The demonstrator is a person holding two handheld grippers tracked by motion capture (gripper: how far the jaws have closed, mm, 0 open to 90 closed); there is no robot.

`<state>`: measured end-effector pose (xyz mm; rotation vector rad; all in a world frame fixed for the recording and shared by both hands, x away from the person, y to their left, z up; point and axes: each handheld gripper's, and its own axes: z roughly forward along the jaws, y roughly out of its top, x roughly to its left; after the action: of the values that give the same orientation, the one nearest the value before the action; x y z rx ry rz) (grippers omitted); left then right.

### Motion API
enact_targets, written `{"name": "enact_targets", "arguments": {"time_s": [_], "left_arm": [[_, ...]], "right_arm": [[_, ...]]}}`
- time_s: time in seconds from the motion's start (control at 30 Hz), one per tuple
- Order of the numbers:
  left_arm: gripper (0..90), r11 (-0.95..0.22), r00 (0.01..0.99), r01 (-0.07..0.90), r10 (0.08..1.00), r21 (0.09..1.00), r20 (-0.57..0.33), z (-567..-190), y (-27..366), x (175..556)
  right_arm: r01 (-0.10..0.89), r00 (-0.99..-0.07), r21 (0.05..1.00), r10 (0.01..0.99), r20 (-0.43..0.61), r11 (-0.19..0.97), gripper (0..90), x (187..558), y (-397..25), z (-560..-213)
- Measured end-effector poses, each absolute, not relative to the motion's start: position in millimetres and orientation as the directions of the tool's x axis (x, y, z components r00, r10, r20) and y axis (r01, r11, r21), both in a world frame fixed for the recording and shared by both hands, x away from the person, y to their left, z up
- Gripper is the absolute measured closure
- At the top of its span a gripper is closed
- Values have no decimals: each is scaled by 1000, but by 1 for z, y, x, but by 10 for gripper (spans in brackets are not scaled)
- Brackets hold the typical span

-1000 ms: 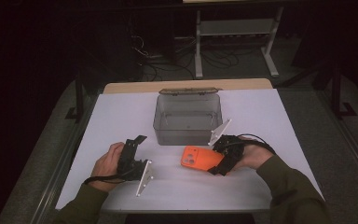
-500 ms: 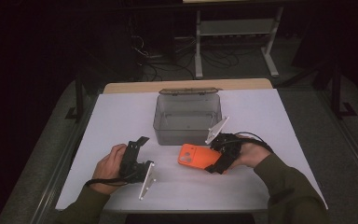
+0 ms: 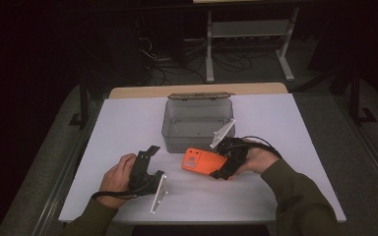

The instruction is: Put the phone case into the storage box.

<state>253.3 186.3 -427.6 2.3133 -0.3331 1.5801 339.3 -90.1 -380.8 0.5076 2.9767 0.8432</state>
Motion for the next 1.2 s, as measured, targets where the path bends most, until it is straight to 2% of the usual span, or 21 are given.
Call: {"name": "enact_targets", "arguments": {"time_s": [0.57,1.2], "left_arm": [[22,-918,343,-377,-10,128,939,-425,172,244],[131,-927,325,-360,-19,105,946,-424,157,237]], "right_arm": [[304,-949,522,302,92,797,157,345,-67,-379],[303,-950,521,298,96,798,158,351,-51,-376]]}}
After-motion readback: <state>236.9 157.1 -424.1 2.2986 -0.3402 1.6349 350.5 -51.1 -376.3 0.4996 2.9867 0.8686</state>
